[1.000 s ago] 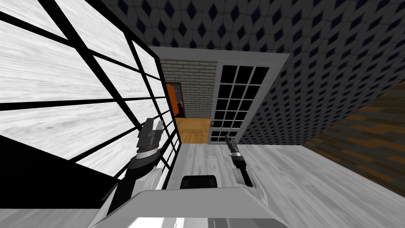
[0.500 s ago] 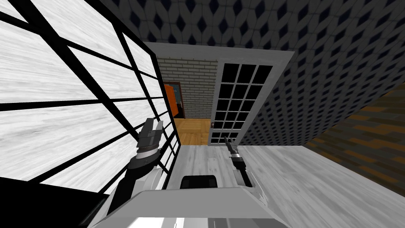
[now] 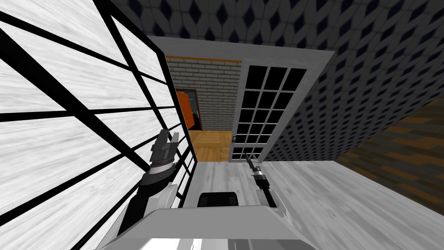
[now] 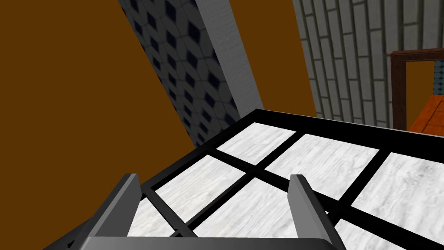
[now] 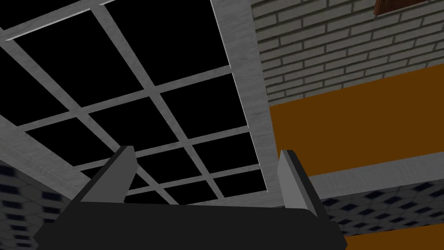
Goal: Pull the door open
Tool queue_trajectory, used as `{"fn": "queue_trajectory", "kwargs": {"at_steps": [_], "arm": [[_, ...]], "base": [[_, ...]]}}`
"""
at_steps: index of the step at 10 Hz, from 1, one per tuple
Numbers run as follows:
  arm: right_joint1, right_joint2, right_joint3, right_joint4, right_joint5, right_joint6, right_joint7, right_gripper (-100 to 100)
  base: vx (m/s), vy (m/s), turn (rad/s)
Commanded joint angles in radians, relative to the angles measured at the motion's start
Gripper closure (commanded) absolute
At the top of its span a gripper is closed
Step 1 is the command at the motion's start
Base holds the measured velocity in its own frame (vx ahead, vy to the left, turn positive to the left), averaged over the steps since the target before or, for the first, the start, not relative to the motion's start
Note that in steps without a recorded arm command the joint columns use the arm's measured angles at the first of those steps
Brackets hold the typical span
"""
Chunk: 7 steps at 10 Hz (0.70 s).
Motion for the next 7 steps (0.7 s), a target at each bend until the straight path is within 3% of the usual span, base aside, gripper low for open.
{"fn": "queue_trajectory", "kwargs": {"at_steps": [1, 7], "arm": [[-0.009, 0.0, -0.009, 0.044, 0.022, -0.006, 0.041, -100], [-0.043, -0.003, -0.036, 0.175, 0.07, -0.039, 0.134, -100]], "base": [[0.16, 0.03, -0.028], [0.126, 0.025, -0.018]]}}
